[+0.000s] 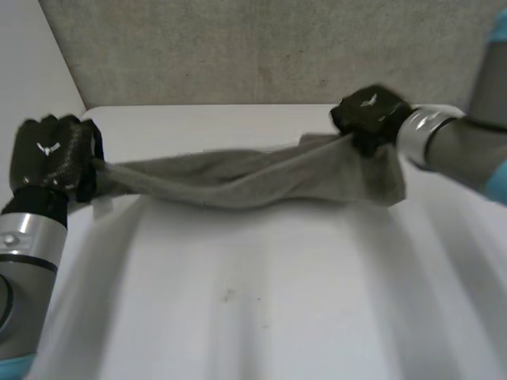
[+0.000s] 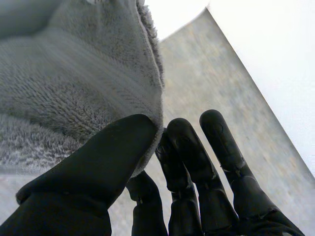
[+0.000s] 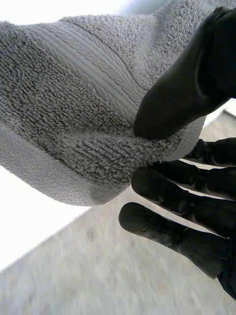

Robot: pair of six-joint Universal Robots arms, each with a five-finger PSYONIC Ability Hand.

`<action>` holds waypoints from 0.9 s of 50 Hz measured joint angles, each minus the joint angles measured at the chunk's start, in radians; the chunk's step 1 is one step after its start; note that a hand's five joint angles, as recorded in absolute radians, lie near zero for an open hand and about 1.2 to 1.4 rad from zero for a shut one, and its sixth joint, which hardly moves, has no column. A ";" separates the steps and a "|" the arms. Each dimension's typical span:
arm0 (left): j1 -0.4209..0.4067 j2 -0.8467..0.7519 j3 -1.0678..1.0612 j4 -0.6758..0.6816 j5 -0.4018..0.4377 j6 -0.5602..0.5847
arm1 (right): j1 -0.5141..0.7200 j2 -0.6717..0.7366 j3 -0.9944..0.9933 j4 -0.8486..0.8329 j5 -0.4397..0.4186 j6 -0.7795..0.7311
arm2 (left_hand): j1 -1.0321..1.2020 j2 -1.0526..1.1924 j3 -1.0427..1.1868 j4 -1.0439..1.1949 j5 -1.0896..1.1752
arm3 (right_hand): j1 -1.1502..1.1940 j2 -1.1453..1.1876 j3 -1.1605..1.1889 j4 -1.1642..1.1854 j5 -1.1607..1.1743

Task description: Fold the towel.

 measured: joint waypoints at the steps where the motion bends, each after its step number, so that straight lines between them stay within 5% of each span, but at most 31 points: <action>1: 0.000 0.008 0.004 -0.001 0.000 0.000 | -0.005 -0.026 0.015 0.000 0.000 0.000 | 0.000 0.000 0.000 0.000 0.000 | 0.000 0.000 0.000 0.000 0.000; 14: -0.002 0.255 0.241 -0.253 -0.004 0.001 | -0.112 -0.543 0.159 0.066 0.012 -0.004 | 0.000 0.000 0.000 0.000 0.000 | 0.005 0.023 0.006 0.000 0.006; 21: -0.012 0.271 0.441 -0.483 -0.004 0.000 | -0.185 -0.640 0.066 0.271 -0.006 -0.023 | 0.001 0.000 0.000 0.000 0.000 | 0.005 0.023 0.006 0.000 0.006; 33: -0.031 0.044 0.434 -0.598 -0.001 0.004 | -0.229 -0.472 0.267 0.443 -0.075 -0.215 | 0.001 0.000 0.000 0.000 0.000 | 0.005 0.028 0.006 0.000 0.014; 45: -0.073 -0.418 0.476 -0.581 -0.005 0.003 | -0.127 -0.063 0.320 0.287 -0.054 -0.225 | 0.001 0.000 0.000 0.000 0.000 | 0.003 0.022 -0.001 -0.006 0.006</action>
